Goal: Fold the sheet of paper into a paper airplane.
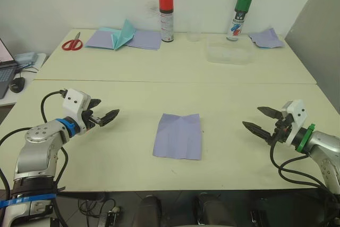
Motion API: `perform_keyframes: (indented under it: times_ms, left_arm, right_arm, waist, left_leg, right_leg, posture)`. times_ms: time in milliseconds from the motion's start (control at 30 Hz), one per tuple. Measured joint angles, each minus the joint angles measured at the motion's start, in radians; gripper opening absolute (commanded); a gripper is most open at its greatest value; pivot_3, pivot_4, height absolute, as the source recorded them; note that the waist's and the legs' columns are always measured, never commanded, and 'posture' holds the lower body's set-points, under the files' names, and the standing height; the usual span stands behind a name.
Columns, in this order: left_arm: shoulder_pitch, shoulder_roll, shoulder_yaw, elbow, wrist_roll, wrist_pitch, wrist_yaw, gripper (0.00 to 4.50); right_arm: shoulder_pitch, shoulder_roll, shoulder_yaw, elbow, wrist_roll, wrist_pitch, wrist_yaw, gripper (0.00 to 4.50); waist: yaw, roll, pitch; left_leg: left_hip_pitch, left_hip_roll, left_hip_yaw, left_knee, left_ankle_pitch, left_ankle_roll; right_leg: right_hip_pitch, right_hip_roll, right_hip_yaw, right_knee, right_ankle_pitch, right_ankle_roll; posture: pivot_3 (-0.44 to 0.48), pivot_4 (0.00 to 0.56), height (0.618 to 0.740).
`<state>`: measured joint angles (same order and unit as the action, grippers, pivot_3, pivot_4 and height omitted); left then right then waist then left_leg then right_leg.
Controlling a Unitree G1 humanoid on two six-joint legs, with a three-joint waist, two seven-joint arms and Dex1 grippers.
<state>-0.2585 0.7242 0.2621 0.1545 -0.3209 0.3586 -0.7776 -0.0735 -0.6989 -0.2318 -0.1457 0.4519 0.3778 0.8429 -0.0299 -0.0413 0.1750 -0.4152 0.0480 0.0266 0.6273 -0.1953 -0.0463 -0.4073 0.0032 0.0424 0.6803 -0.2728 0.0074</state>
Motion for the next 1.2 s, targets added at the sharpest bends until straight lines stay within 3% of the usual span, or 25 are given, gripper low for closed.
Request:
perform_keyframes:
  times_ms: [700, 833, 1000, 1200]
  left_arm:
    - [0.025, -0.003, 0.019, -0.021, -0.031, -0.015, 0.002, 4.48]
    - [0.075, 0.014, 0.019, -0.121, -0.078, 0.039, -0.049, 4.48]
    - [0.142, 0.122, 0.01, -0.329, -0.157, 0.106, -0.191, 4.48]
    - [0.102, 0.177, -0.042, -0.443, -0.211, 0.173, -0.282, 4.48]
  right_arm:
    - [-0.009, 0.001, -0.002, 0.01, 0.003, 0.006, -0.015, 4.5]
    - [-0.01, -0.032, 0.006, -0.074, 0.056, 0.077, 0.027, 4.5]
    - [-0.03, -0.106, 0.033, -0.212, 0.131, 0.159, 0.101, 4.5]
    - [-0.075, -0.142, 0.082, -0.314, 0.21, 0.244, 0.147, 4.5]
  waist:
    - [-0.001, 0.0, 0.0]
    - [-0.001, 0.0, 0.0]
    - [-0.001, 0.0, 0.0]
    - [0.0, 0.001, 0.001]
  left_leg:
    - [0.0, 0.0, 0.0, 0.0, 0.0, 0.0]
    - [0.0, 0.001, 0.0, 0.0, 0.0, 0.0]
    - [0.0, 0.002, 0.0, 0.0, 0.0, 0.0]
    - [0.0, 0.001, -0.001, 0.0, 0.0, 0.0]
  right_leg:
    - [0.0, 0.0, 0.0, 0.0, 0.0, 0.0]
    - [0.0, -0.001, 0.001, 0.0, 0.0, 0.0]
    - [0.0, -0.003, 0.001, 0.0, 0.0, -0.001]
    - [0.0, -0.003, 0.0, 0.0, -0.001, -0.001]
  posture:
    - [0.0, 0.15, 0.74]
    - [0.0, 0.15, 0.74]
    - [0.0, 0.15, 0.74]
    - [0.0, 0.15, 0.74]
